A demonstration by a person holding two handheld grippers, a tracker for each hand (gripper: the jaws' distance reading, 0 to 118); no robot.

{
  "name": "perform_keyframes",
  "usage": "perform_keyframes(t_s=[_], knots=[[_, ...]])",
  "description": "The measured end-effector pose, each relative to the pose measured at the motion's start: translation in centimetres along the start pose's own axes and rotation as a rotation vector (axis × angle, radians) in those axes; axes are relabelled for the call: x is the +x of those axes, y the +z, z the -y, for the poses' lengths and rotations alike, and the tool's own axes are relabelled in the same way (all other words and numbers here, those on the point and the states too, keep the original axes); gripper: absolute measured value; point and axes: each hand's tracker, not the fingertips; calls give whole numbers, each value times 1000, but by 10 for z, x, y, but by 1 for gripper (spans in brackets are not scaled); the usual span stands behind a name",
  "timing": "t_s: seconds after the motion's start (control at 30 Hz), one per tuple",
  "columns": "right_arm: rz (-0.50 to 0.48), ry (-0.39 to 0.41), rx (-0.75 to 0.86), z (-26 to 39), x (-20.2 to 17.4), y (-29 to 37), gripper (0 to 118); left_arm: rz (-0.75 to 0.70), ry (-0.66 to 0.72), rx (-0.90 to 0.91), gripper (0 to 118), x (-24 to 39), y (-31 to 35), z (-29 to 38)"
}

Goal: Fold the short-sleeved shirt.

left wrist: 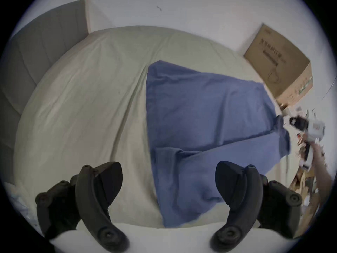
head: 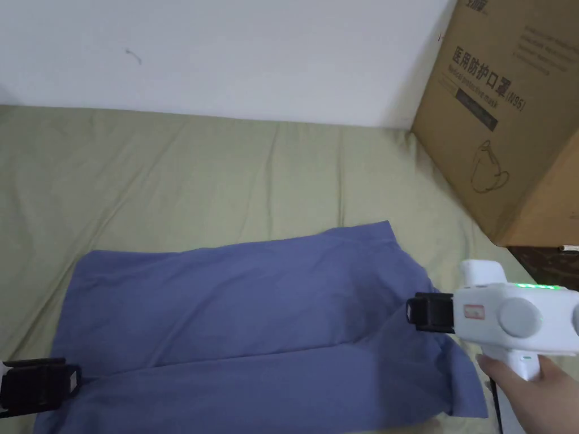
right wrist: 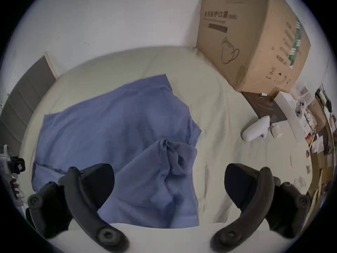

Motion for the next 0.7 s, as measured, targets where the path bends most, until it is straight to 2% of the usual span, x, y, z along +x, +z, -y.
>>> perform_keyframes(t_s=[0.07, 0.1, 0.13, 0.17, 0.2, 0.23, 0.3, 0.37, 0.43, 0.5, 0.53, 0.57, 0.63, 0.67, 0.7], knots=[[-39, -27, 10, 16, 2, 21, 117, 6, 20, 23, 107, 1, 18, 11], [-67, -47, 29, 24, 1, 35, 111, -6, 19, 25, 104, 3, 27, 17], [-98, -68, 46, 33, 0, 51, 97, -3, 20, 24, 93, 6, 39, 25], [-131, -83, 65, 39, -1, 66, 68, 12, 26, 29, 69, 7, 50, 32], [-169, -101, 77, 45, -1, 79, 8, 11, 42, 53, 20, 8, 61, 38], [-179, -123, 94, 51, -2, 89, 0, 4, 56, 69, 0, 9, 69, 44], [-162, -105, 89, 56, -7, 108, 0, -27, 67, 96, 0, 24, 88, 60], [-208, -99, 96, 60, -8, 121, 0, -21, 55, 86, 0, 27, 94, 67], [-206, -85, 98, 66, -13, 127, 0, -76, 51, 53, 0, 23, 80, 69], [-228, -68, 79, 68, -15, 129, 0, -59, 94, 19, 0, 17, 64, 71], [-231, -69, 72, 70, -16, 128, 0, -53, 146, 0, 2, 12, 52, 72], [-230, -72, 67, 72, -16, 127, 0, -42, 176, 1, 15, 8, 43, 73], [-234, -99, 46, 75, -15, 127, 0, -74, 182, 8, 95, 7, 20, 75], [-246, -126, 34, 77, -13, 127, 0, -116, 177, -31, 118, 8, 7, 76], [-263, -158, 22, 79, -10, 124, 0, -134, 157, -9, 113, 8, 4, 75]])
